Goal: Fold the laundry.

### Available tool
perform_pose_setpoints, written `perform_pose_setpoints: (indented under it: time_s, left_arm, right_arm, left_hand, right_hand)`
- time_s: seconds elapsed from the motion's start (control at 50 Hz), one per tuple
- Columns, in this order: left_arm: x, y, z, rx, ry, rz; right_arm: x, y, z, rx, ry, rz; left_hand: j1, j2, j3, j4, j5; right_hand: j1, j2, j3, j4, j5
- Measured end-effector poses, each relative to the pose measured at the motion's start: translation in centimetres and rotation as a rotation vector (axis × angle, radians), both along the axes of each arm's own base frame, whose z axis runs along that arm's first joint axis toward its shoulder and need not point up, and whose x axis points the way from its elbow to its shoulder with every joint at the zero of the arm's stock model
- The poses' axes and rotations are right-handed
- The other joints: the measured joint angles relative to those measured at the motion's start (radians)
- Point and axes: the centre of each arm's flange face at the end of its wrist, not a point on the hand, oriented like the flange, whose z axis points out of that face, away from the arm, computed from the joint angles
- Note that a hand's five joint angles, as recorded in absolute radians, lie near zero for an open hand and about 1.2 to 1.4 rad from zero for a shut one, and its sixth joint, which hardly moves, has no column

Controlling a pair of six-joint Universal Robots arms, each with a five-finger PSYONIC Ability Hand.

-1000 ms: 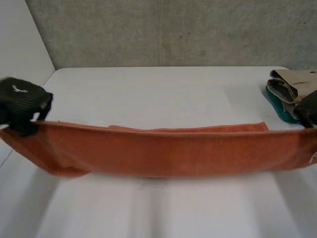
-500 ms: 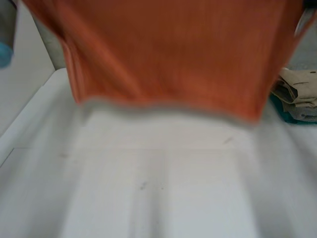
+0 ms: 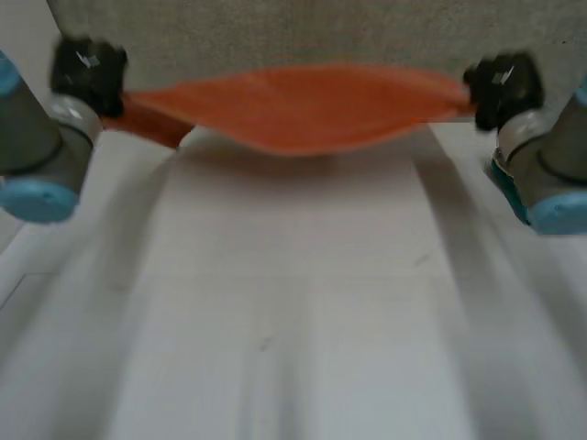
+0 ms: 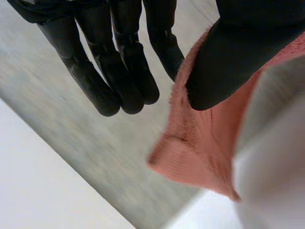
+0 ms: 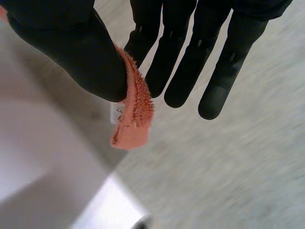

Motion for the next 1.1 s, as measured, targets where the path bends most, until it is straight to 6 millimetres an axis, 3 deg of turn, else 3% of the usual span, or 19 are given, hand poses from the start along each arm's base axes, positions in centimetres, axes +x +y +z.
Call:
perform_pose_setpoints:
  time_s: [0.02, 0.12, 0.22, 0.34, 0.38, 0.5, 0.6, 0.68, 0.86, 0.98, 1.1]
  left_arm:
    - [-0.2, 0.1, -2.1, 0.05, -0.034, -0.003]
    - [-0.5, 1.6, -7.2, 0.204, -0.146, -0.003]
    - [-0.5, 4.8, -10.3, 0.365, -0.271, -0.009]
    - [0.5, 9.7, -11.5, 0.544, -0.408, -0.027]
    - [1.5, 12.4, -11.6, 0.637, -0.478, -0.039]
    - [4.0, 18.1, -11.6, 0.825, -0.675, -0.108]
    - [4.8, 19.7, -11.0, 0.842, -0.776, -0.166]
    - [4.1, 18.7, -10.2, 0.775, -0.773, -0.179]
    - [-0.4, 11.6, -8.8, 0.579, -0.558, -0.106]
    - [-2.4, 7.0, -9.9, 0.514, -0.478, -0.037]
    - [-3.4, 4.4, -11.1, 0.484, -0.471, 0.016]
  right_arm:
    - [0.1, 0.1, -2.1, 0.065, 0.034, 0.003]
    - [-0.3, 1.1, -6.6, 0.199, 0.15, -0.004]
    - [-1.3, 3.4, -9.1, 0.323, 0.279, -0.011]
    - [-3.2, 7.7, -9.2, 0.509, 0.414, -0.01]
    - [-4.9, 10.6, -8.6, 0.634, 0.494, -0.012]
    - [-8.8, 16.7, -7.1, 0.898, 0.672, 0.018]
    - [-10.0, 18.1, -7.0, 0.923, 0.737, 0.059]
    - [-9.7, 16.6, -7.5, 0.843, 0.714, 0.038]
    - [-7.1, 9.2, -9.3, 0.579, 0.492, -0.088]
    - [-5.8, 5.6, -10.6, 0.442, 0.429, -0.139]
    - [-5.0, 3.4, -11.5, 0.338, 0.434, -0.163]
  left_hand:
    - [0.0, 0.0, 0.0, 0.0, 0.0]
    - [0.0, 0.0, 0.0, 0.0, 0.0]
    - [0.0, 0.0, 0.0, 0.0, 0.0]
    - [0.0, 0.0, 0.0, 0.0, 0.0]
    - [0.0, 0.0, 0.0, 0.0, 0.0]
    - [0.0, 0.0, 0.0, 0.0, 0.0]
    - [0.0, 0.0, 0.0, 0.0, 0.0]
    - [0.0, 0.0, 0.0, 0.0, 0.0]
    - [0.0, 0.0, 0.0, 0.0, 0.006]
    - [0.0, 0.0, 0.0, 0.0, 0.006]
    - [0.0, 0.0, 0.0, 0.0, 0.006]
  right_hand:
    - [0.0, 0.0, 0.0, 0.0, 0.0]
    - [0.0, 0.0, 0.0, 0.0, 0.0]
    - [0.0, 0.0, 0.0, 0.0, 0.0]
    - [0.0, 0.0, 0.0, 0.0, 0.0]
    - [0.0, 0.0, 0.0, 0.0, 0.0]
    - [0.0, 0.0, 0.0, 0.0, 0.0]
    - [0.0, 0.0, 0.0, 0.0, 0.0]
    - [0.0, 0.0, 0.0, 0.0, 0.0]
    - [0.0, 0.0, 0.0, 0.0, 0.004]
    - [0.0, 0.0, 0.0, 0.0, 0.004]
    - [0.0, 0.0, 0.0, 0.0, 0.004]
